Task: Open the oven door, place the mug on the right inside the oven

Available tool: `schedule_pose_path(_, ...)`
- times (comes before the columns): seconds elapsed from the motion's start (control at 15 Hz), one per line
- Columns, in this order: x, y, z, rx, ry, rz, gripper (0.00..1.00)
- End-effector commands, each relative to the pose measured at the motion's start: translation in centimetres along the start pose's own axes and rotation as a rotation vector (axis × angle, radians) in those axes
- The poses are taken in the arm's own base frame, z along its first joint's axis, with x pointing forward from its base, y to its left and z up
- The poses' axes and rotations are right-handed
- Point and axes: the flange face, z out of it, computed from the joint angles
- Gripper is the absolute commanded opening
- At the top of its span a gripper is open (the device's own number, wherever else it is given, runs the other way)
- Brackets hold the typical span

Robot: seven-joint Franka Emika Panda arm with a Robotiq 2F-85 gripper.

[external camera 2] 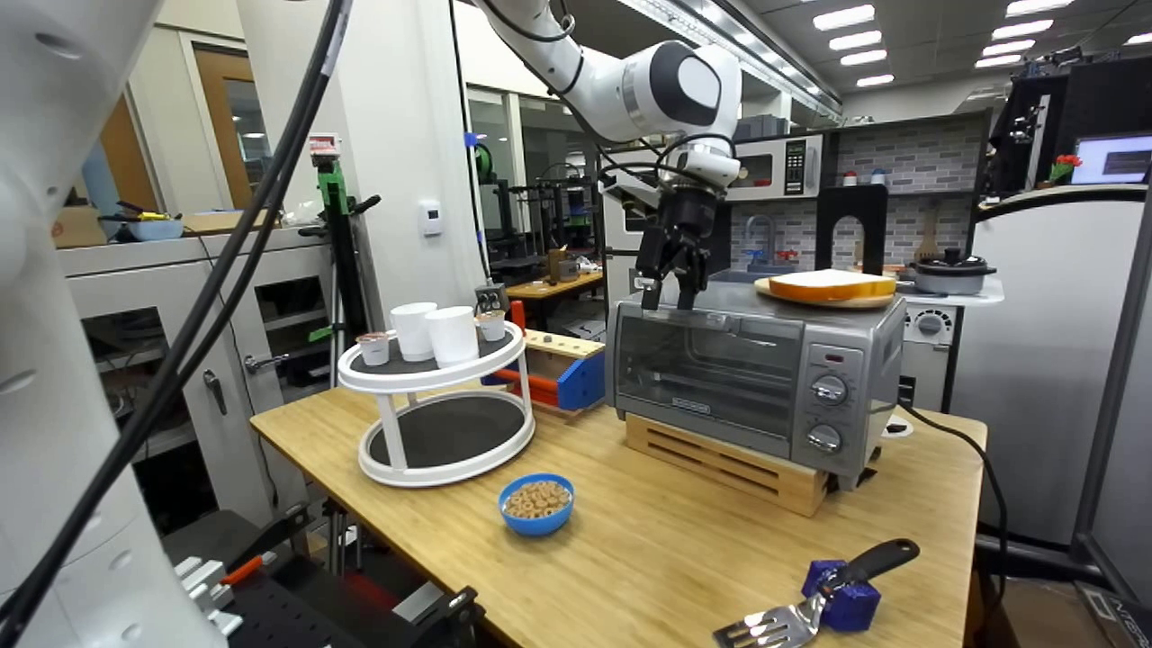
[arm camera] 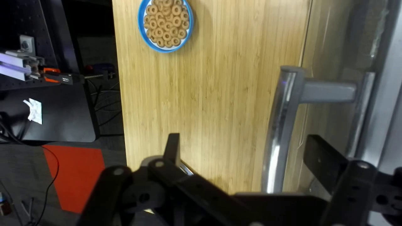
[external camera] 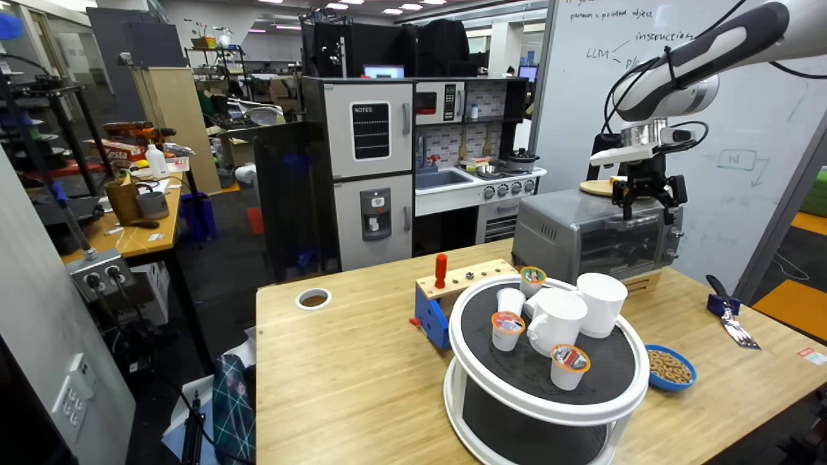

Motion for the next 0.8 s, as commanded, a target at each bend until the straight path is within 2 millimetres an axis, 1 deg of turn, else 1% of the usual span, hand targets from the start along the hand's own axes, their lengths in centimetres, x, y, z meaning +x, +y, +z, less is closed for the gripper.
schedule_pose_path(0.0, 0.09, -0.04, 0.73, -0.043, -0.038, -0.029, 1.00)
schedule_pose_path(0.13, 0.10, -0.02, 1.30, -0.065, -0.045, -0.033, 1.00)
schedule_pose_path(0.4, 0.31, 0.07, 1.47, -0.084, -0.055, -0.034, 1.00)
schedule_pose_path(0.53, 0.40, 0.11, 1.34, -0.088, -0.059, -0.032, 0.74)
schedule_pose_path(0.73, 0.41, 0.02, 1.08, -0.081, -0.062, -0.032, 0.53)
